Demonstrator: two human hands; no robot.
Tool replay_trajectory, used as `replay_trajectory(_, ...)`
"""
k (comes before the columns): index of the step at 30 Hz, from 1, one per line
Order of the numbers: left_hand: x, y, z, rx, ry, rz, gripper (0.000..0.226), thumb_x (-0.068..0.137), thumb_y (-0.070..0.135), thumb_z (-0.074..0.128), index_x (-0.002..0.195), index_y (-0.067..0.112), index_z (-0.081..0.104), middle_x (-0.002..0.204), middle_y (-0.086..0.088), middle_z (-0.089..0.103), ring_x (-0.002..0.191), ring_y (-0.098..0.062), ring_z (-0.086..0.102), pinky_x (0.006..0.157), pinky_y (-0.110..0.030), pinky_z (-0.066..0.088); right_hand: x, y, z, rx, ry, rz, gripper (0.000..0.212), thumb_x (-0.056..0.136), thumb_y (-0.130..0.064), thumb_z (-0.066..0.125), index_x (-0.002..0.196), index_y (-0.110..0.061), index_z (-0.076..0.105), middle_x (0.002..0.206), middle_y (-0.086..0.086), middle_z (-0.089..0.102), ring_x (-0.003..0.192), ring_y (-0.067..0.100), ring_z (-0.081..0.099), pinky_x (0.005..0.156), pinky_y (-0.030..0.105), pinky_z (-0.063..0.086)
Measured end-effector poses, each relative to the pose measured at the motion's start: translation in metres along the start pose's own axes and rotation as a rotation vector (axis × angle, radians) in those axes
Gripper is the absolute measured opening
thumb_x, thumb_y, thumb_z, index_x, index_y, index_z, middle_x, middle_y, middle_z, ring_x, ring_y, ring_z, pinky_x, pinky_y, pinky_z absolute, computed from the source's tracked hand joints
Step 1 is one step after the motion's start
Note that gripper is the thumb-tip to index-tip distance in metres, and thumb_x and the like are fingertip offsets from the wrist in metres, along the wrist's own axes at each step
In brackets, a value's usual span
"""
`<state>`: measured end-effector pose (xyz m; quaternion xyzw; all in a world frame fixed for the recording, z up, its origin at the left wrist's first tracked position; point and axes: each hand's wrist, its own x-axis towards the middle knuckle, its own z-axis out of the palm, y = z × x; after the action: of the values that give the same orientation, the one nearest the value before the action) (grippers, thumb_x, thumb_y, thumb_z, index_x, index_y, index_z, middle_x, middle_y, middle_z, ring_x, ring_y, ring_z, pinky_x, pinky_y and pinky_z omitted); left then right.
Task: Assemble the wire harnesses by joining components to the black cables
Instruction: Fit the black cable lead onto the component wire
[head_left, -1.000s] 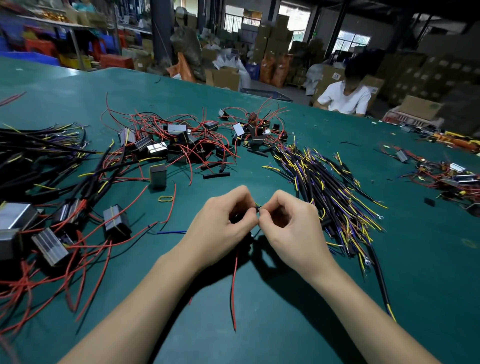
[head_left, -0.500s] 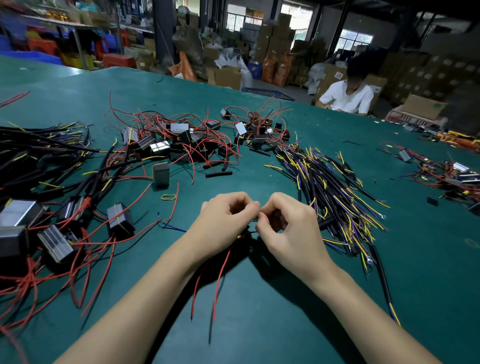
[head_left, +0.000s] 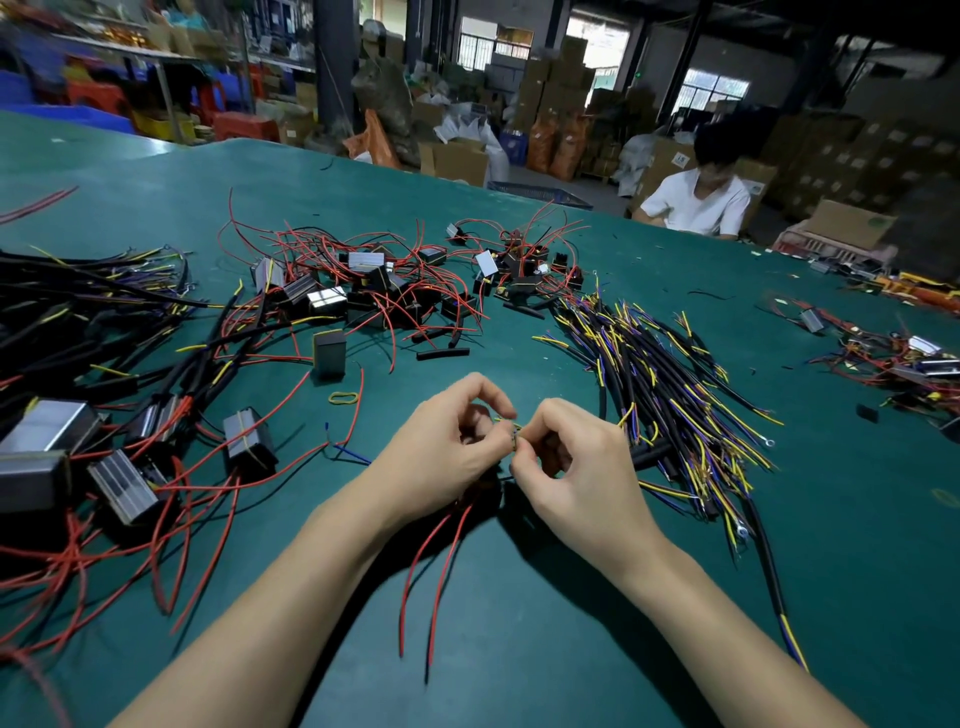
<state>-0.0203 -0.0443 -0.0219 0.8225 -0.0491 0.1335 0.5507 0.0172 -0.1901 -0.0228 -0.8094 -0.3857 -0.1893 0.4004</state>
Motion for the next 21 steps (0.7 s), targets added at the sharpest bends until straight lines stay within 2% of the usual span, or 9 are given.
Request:
replay_trajectory(3, -0.0005, -0.0018, -0.0023, 0.057, -0.020, 0.032, 0.011, 0.092, 0.017, 0.058, 0.082, 0.013, 0.062, 0.071, -0.013, 0.062, 0.059, -0.011, 0.045, 0.062, -0.029, 0.041, -0.0012, 0.0002, 0.0001, 0.004, 0.007, 0.016, 0.020, 0.078, -0.005, 0.061, 0.064, -0.008, 0.047, 0.058, -0.008, 0.040, 0.054, 0.008, 0.037, 0.051, 0.015, 0.027)
replay_trajectory(8, -0.0021, -0.0028, -0.0041, 0.082, 0.001, 0.021, 0.020, 0.091, 0.026, 0.061, 0.075, 0.014, 0.061, 0.060, 0.004, 0.057, 0.051, -0.004, 0.044, 0.052, -0.020, 0.036, 0.0006, 0.0000, 0.0005, 0.041, 0.023, 0.074, 0.024, 0.077, 0.000, 0.064, 0.062, -0.008, 0.048, 0.054, -0.010, 0.038, 0.050, 0.007, 0.038, 0.049, 0.012, 0.026)
replay_trajectory(11, -0.0024, -0.0031, -0.0053, 0.092, -0.005, 0.027, 0.014, 0.089, 0.023, 0.062, 0.078, 0.015, 0.063, 0.070, -0.006, 0.065, 0.058, -0.008, 0.049, 0.059, -0.027, 0.043, 0.0009, -0.0002, 0.0000, 0.065, 0.025, 0.092, 0.023, 0.078, -0.001, 0.064, 0.062, -0.007, 0.049, 0.052, -0.011, 0.039, 0.049, 0.007, 0.039, 0.049, 0.013, 0.026)
replay_trajectory(14, -0.0038, -0.0030, -0.0053, 0.083, -0.011, 0.035, 0.006, 0.086, 0.015, 0.064, 0.080, 0.016, 0.065, 0.071, 0.000, 0.066, 0.059, -0.007, 0.053, 0.062, -0.024, 0.046, 0.0011, 0.0002, -0.0006, 0.071, 0.025, 0.109, 0.022, 0.078, 0.000, 0.065, 0.062, -0.007, 0.051, 0.051, -0.012, 0.040, 0.049, 0.008, 0.040, 0.049, 0.013, 0.026)
replay_trajectory(21, -0.0044, -0.0031, -0.0027, 0.073, 0.008, 0.056, 0.009, 0.088, 0.009, 0.061, 0.080, 0.011, 0.062, 0.068, -0.005, 0.064, 0.055, -0.010, 0.052, 0.057, -0.022, 0.044, -0.0001, 0.0019, -0.0011, 0.072, 0.021, 0.097, 0.021, 0.078, -0.001, 0.064, 0.063, -0.008, 0.052, 0.054, -0.011, 0.043, 0.050, 0.008, 0.041, 0.050, 0.013, 0.028)
